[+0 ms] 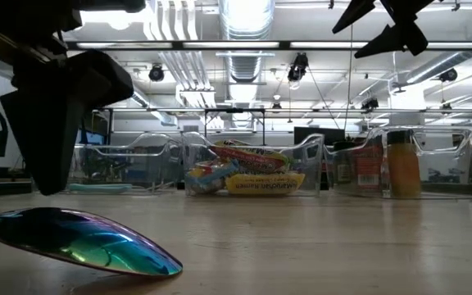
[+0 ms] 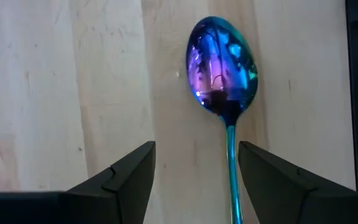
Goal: Pick & Place Food Item
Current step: Put the blue green spoon into the left transparent bin
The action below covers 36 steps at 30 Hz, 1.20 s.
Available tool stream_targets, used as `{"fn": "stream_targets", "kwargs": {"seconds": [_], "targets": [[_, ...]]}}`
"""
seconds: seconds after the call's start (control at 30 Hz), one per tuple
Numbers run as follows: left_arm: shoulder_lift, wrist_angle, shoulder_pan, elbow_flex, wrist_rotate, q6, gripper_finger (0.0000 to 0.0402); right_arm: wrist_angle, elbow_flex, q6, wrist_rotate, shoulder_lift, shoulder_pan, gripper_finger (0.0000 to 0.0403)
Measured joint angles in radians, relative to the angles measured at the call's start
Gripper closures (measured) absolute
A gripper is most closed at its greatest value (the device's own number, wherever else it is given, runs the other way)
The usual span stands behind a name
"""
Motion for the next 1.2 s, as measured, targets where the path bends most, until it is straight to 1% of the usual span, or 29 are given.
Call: {"fn": "stream_targets", "kwargs": {"seconds": [0.27,0.47,0.7,0.87,0.93,1.0,1.07,1.2], "targets": [[0.008,0.066,-0.010,-0.001,0.034,-0.011,0.0166,0.000,0.000,0.008,0.000,0.000,0.007,0.0058],[0.028,0.095,-0.018,-0.001,0.033,-0.018,0.0166,0.000,0.000,0.013,0.000,0.000,0.007,0.0058],[0.081,0.109,-0.018,-0.001,-0.025,-0.048,0.0166,0.000,0.000,0.015,0.000,0.000,0.007,0.0058],[0.104,0.100,-0.019,0.003,-0.031,-0.053,0.0172,0.001,0.000,0.015,-0.003,0.000,0.007,0.0058],[0.104,0.098,-0.020,0.003,-0.031,-0.051,0.0190,0.000,0.000,0.016,-0.004,0.000,0.007,0.0058],[0.099,0.095,-0.020,0.001,-0.034,-0.039,0.0222,0.001,0.000,0.015,-0.005,0.000,0.007,0.0058],[0.096,0.091,-0.019,0.000,-0.033,-0.036,0.0267,0.001,0.000,0.015,-0.005,0.000,0.007,0.0058],[0.095,0.091,-0.019,0.000,-0.030,-0.035,0.0371,0.001,0.000,0.015,-0.008,0.000,0.007,0.0058]]}}
